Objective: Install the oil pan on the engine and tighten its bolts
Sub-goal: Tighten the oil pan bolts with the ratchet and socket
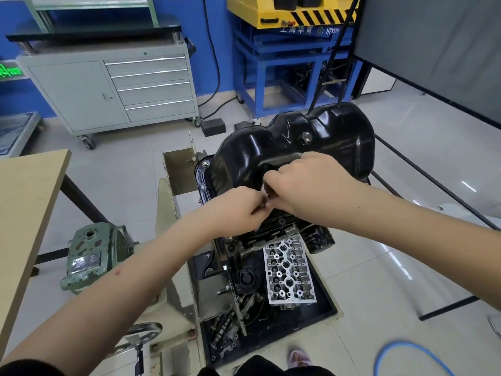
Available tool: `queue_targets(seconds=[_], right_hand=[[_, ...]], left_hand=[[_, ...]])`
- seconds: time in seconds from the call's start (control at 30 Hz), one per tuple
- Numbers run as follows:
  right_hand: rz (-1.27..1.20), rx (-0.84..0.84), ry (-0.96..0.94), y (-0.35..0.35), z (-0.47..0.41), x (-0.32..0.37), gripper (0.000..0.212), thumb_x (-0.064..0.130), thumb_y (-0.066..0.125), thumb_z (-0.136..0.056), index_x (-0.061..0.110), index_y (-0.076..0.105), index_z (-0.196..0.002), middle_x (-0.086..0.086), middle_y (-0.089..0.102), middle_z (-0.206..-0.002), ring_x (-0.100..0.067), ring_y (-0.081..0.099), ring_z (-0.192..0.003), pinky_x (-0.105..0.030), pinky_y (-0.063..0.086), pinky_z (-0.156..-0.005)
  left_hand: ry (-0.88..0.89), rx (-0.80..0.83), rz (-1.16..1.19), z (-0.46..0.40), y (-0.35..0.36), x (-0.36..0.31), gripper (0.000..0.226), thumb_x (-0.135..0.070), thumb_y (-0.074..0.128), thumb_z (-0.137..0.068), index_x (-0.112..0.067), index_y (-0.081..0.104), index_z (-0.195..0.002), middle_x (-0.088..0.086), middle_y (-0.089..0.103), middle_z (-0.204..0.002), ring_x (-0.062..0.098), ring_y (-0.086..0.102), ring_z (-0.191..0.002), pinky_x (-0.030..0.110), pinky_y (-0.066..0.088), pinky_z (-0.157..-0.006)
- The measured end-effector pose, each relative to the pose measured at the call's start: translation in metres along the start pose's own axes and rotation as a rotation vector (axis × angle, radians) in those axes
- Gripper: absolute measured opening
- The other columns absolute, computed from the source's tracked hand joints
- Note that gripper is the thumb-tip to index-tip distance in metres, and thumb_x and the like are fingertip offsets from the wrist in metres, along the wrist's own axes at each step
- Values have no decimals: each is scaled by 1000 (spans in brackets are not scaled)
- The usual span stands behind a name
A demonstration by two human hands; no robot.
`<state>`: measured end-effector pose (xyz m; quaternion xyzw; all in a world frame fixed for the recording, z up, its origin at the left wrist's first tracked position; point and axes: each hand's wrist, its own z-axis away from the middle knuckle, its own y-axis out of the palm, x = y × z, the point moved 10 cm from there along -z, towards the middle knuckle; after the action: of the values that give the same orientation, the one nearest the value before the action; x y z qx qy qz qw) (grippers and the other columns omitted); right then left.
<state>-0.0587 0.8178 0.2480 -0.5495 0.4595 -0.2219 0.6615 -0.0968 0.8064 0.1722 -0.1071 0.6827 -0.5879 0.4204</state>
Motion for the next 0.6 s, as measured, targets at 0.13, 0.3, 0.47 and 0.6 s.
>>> queue_targets(seconds=[0.13,0.3,0.47,0.6], right_hand=[[-97,65,191,5,1,-18,42,57,37,-89,15,40,-88,3,32,-63,-17,36,-66,-26,20,-47],[-76,4,-18,6,0,-9,37,30,44,-95,21,37,-130,2,54,-112,-21,53,-107,-30,37,-80],[-78,22,70,3,4,-16,42,56,39,-89,15,40,-81,4,44,-68,-19,44,-63,-26,28,-49],[-114,-8,149,1,5,-18,39,56,37,-90,18,39,-82,6,34,-64,-15,36,-58,-24,19,-46]], left_hand=[[-5,-59,-5,-1,-2,-2,39,-19,41,-94,-22,30,-56,-7,37,-54,10,37,-50,20,29,-48],[19,-41,-86,-4,-2,-4,44,-22,41,-96,-23,28,-53,-7,35,-51,7,34,-46,21,28,-51],[-8,-31,-48,-1,-1,3,37,-28,40,-94,-20,36,-58,-6,40,-54,11,39,-50,26,34,-53],[-21,-68,-72,-3,-4,0,41,-22,40,-94,-21,28,-54,-5,35,-51,13,36,-49,27,31,-55]])
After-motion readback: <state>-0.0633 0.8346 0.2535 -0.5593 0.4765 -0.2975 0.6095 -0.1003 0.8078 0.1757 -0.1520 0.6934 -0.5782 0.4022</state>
